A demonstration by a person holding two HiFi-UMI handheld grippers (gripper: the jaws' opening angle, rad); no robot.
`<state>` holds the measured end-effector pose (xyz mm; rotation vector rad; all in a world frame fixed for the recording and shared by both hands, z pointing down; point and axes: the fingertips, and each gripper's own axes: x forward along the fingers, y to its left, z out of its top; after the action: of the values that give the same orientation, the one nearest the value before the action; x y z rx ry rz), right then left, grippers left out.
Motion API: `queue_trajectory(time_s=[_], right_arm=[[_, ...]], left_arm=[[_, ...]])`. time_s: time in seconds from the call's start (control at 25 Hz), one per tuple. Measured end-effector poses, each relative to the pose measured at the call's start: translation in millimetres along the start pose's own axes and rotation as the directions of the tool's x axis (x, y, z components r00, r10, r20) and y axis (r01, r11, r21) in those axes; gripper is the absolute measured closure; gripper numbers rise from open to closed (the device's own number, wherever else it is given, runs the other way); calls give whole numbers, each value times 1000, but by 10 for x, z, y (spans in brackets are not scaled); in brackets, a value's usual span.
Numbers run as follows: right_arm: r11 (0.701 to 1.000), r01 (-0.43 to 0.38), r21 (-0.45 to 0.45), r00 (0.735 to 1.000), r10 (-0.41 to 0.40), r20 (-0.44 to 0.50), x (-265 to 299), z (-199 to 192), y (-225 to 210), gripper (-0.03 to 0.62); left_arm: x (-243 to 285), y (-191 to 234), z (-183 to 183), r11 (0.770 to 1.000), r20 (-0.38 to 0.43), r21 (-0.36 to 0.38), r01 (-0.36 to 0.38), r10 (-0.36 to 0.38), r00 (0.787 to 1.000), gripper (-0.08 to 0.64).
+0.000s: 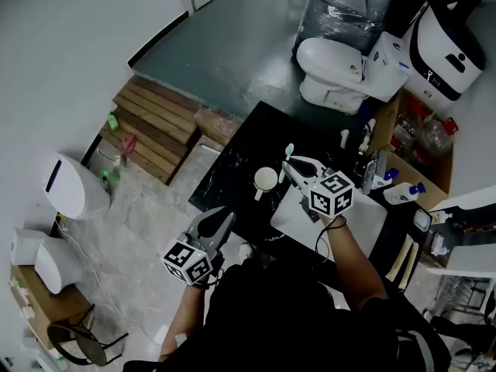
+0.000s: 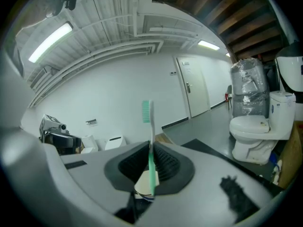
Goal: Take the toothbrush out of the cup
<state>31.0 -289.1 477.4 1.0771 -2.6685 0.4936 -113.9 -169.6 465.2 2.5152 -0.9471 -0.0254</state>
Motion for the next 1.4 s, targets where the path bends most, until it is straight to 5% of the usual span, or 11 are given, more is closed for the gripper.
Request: queue_trajectory(time_s=[1.4], right_arm=[[996,69,63,998,-70,3,-835,-318,-134,554]], left_arm=[[250,-389,-28,998,29,3,65,-65,998,531]])
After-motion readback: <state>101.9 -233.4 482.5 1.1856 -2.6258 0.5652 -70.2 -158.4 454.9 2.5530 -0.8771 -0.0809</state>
